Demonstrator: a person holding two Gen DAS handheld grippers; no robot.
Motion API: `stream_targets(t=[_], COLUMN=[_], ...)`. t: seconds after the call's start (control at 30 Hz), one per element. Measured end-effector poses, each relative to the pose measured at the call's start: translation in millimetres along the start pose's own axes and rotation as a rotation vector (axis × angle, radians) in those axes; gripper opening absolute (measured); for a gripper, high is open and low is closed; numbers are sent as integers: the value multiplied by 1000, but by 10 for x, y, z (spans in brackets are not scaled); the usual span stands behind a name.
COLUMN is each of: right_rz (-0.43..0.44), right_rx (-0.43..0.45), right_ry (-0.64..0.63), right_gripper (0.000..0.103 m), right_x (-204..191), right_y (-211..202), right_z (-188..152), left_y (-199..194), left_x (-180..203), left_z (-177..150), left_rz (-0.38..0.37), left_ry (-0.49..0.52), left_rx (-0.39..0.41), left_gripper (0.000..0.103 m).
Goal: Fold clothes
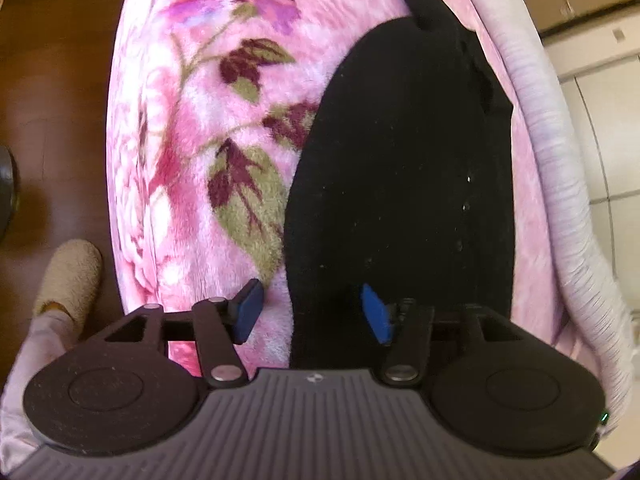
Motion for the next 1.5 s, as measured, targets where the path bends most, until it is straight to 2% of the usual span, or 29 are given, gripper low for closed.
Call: stream_targets(t=[0.07, 0.1, 0.2, 0.33, 0.37, 0.5, 0.53, 0.6, 0.67, 0.73, 0.77, 0.83, 0.9, 0.93, 0.97, 1.0, 1.03, 1.07, 1.17, 1.27, 1.37, 1.5], right_rz=[42, 78, 175, 178, 187, 263, 263, 245, 220, 199, 207, 226, 224, 222, 219, 214, 207, 200, 200, 301, 475, 716], right_rx=[27, 34, 11, -63, -70, -98, -106, -117, -123, -127, -132, -137, -136, -135, -134, -141, -153, -164, -187, -162, -93, 24], right_ry=[34, 63, 115, 53, 45, 57, 39, -18, -87, -133, -116, -63, -40, -38, -36, -34, -32, -29, -17, -5, 39, 16], right_gripper=[47, 52, 62, 62, 62, 63, 63, 63, 59, 38, 37, 37, 40, 44, 45, 44, 22, 13, 12, 12, 11, 11], right_x=[44, 65, 50, -42, -51, -97, -125, -180, -223, -230, -190, -109, -95, -111, -126, -156, -190, -224, -388, -689, -1058, -1684], right_y=[-72, -104, -35, 256, 311, 454, 475, 497, 488, 473, 461, 455, 476, 486, 497, 493, 484, 475, 371, 44, -433, -1154], right_z=[20, 31, 63, 72, 73, 116, 123, 117, 89, 70, 65, 59, 58, 59, 60, 67, 76, 86, 119, 210, 387, 683], left_y=[-34, -42, -58, -52, -53, 11, 18, 32, 47, 61, 68, 83, 97, 104, 11, -132, -276, -420, -854, -1292, -1732, -2323], left_x=[-73, -101, -150, -157, -166, -129, -112, -79, -46, -14, 3, 35, 68, 85, 155, 252, 349, 447, 739, 1031, 1324, 1713], left_z=[12, 13, 2, -19, -25, 3, 3, 4, 4, 5, 5, 6, 6, 7, 51, 118, 185, 252, 451, 649, 844, 1102], left_rz=[-35, -52, -83, -106, -119, -124, -122, -120, -118, -115, -114, -112, -109, -108, -124, -149, -173, -198, -271, -344, -417, -514], left_ry=[-64, -89, -132, -150, -161, -158, -148, -126, -105, -84, -73, -52, -31, -20, -5, 12, 29, 46, 97, 148, 199, 267], left_rx=[-5, -8, -10, 3, 7, 10, 8, 5, 2, -1, -3, -6, -9, -11, 5, 30, 55, 79, 153, 228, 302, 401], left_gripper=[50, 50, 50, 53, 59, 61, 60, 32, 25, 25, 24, 35, 61, 64, 61, 40, 21, 6, 6, 6, 6, 6])
Point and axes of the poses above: each gripper's, at about its wrist camera, not at the fingertips, and y roughly the way its jaws point, x to its right, z to its top, the point moved 3 cm from there along y, roughly the way its jaws point, and after that the axes turned 2 degrees about -y, right-handed, at the moved point
